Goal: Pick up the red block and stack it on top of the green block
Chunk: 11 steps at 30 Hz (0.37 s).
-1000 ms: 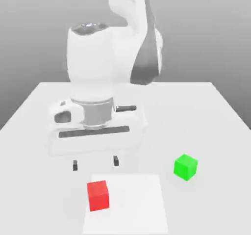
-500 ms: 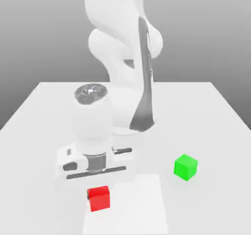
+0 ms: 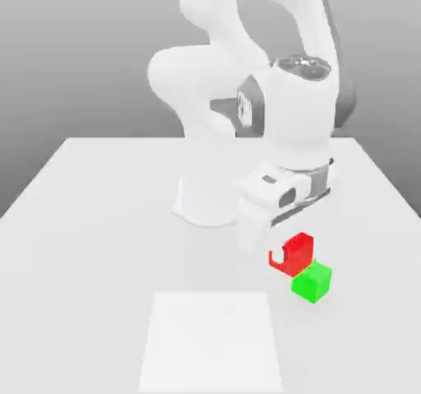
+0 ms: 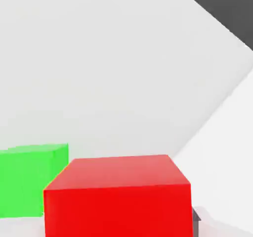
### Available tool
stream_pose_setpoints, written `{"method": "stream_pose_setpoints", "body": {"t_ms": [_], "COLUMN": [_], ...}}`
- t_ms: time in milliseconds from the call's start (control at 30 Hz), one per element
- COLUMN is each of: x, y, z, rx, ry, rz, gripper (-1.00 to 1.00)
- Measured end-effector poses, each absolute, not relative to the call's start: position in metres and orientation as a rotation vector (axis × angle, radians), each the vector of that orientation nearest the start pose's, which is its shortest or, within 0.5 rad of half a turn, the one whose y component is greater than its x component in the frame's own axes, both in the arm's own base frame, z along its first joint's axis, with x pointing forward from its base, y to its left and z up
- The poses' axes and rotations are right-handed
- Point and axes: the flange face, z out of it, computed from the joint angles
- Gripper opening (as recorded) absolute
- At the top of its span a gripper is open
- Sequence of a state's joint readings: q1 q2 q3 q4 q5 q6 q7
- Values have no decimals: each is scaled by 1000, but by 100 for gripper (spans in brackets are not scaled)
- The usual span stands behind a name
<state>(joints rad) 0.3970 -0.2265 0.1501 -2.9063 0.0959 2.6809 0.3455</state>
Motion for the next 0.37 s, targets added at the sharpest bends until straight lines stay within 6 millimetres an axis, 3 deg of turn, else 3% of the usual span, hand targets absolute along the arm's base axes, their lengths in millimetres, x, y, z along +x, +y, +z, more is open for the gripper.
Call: {"method": "stream_pose_setpoints", "body": {"t_ms": [100, 267, 300, 367], "x": [284, 282, 281, 281], "y": [183, 184, 184, 184], "z": [228, 186, 181, 181], "rx": [-3133, -3133, -3133, -3133], "ry": [-249, -259, -259, -257], "rz": [0, -1, 0, 0], "gripper": [-100, -100, 100, 100]}}
